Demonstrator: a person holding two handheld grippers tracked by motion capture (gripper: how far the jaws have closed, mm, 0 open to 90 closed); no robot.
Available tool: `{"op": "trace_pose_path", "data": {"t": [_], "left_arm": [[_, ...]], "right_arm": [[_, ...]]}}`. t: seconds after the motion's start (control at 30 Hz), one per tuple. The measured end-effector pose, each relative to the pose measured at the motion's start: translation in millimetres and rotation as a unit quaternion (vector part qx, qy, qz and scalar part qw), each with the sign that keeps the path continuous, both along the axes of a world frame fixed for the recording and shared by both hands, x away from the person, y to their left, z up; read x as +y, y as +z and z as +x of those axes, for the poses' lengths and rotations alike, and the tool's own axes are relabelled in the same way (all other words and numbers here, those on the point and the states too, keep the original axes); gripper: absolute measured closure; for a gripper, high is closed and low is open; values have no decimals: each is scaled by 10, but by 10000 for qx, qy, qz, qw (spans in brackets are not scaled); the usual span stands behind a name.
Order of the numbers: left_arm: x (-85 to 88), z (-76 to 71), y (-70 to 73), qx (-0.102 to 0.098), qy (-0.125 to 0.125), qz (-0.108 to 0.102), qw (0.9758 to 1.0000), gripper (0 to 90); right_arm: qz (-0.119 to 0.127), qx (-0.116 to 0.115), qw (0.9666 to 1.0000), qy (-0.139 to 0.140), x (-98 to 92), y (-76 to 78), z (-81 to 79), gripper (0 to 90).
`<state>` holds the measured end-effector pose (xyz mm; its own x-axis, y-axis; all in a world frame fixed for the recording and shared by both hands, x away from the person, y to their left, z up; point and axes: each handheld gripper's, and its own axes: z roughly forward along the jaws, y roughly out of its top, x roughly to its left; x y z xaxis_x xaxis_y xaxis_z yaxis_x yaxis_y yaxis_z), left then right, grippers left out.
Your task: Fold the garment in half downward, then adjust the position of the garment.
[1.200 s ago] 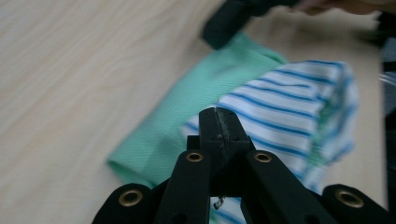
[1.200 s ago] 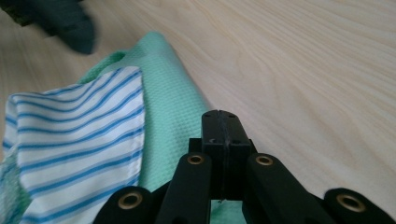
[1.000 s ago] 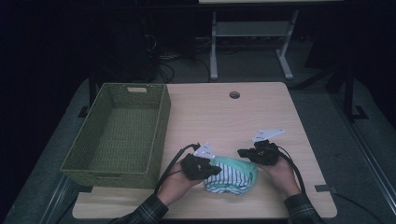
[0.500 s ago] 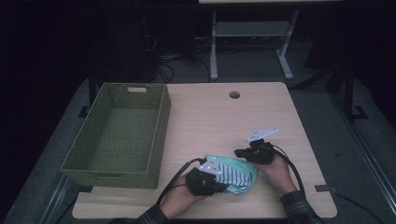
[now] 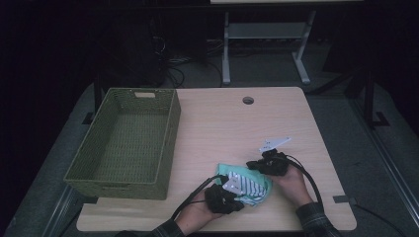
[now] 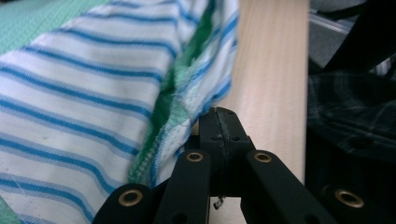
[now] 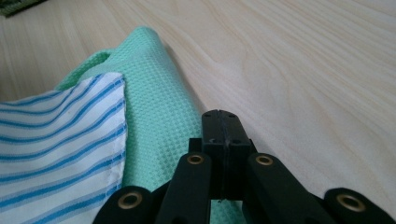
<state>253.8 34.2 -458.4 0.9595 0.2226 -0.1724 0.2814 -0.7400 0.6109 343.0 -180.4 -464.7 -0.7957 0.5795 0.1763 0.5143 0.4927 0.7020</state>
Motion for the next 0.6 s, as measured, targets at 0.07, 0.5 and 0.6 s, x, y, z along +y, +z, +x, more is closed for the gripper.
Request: {"op": "trace_pose_path", "data": {"t": [0.07, 0.5, 0.6], "left_arm": [[1, 10, -9, 3, 45, 17, 10000, 896], [136, 207, -10, -89, 424, 40, 9991, 896], [172, 256, 1, -121, 521, 16, 9986, 896]], "right_arm": [[-57, -18, 10000, 3, -9, -1, -3, 900], [-21, 42, 9999, -97, -137, -4, -28, 900], [-4, 50, 9999, -125, -168, 4, -46, 900]]}}
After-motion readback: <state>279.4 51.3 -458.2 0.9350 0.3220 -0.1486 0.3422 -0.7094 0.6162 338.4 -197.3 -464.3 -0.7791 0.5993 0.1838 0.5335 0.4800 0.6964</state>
